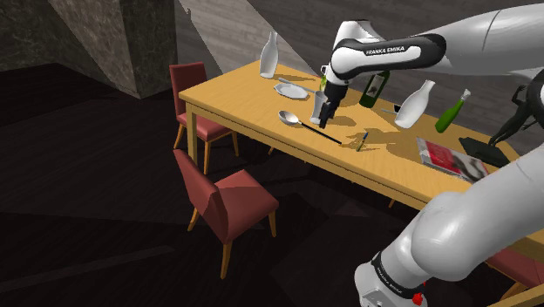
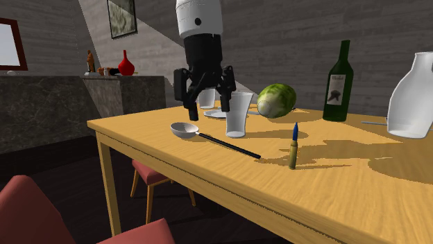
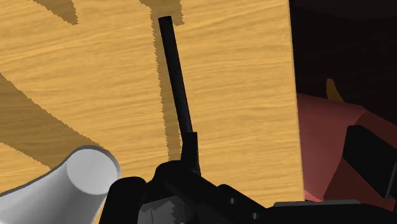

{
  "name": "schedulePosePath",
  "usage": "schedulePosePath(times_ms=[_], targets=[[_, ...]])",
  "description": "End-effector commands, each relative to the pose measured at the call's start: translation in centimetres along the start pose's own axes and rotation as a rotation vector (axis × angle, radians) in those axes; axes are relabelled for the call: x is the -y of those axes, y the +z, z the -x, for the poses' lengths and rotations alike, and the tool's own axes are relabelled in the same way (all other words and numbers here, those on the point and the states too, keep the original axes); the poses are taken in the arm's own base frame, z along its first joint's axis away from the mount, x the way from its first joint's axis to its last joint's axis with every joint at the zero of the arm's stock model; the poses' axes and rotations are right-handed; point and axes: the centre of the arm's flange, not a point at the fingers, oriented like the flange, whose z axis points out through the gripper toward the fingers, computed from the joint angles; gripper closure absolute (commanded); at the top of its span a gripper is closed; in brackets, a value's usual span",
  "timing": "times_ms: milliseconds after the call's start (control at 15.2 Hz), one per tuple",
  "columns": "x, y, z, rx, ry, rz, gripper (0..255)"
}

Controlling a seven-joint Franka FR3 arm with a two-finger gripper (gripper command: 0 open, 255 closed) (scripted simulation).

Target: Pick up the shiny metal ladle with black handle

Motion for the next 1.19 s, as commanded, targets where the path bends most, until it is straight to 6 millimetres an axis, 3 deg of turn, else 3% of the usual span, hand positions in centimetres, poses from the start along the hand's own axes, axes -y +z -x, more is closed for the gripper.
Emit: schedulePosePath(times_ms=[0, 396, 858, 990, 1056, 1122], targets=[[-1.3, 1.3, -1.8, 0.005, -0.036, 0.011, 0], [-4.9, 4.7, -6.8, 0.018, -0.127, 0.037, 0], [-4.6, 8.6, -7.2, 0.018, -0.127, 0.037, 0], [-4.6, 8.6, -7.1, 0.018, -0.127, 0.037, 0], [-4.6, 8.6, -7.2, 0.018, -0.127, 0.037, 255], [-4.6, 8.6, -7.2, 0.018, -0.127, 0.037, 255]])
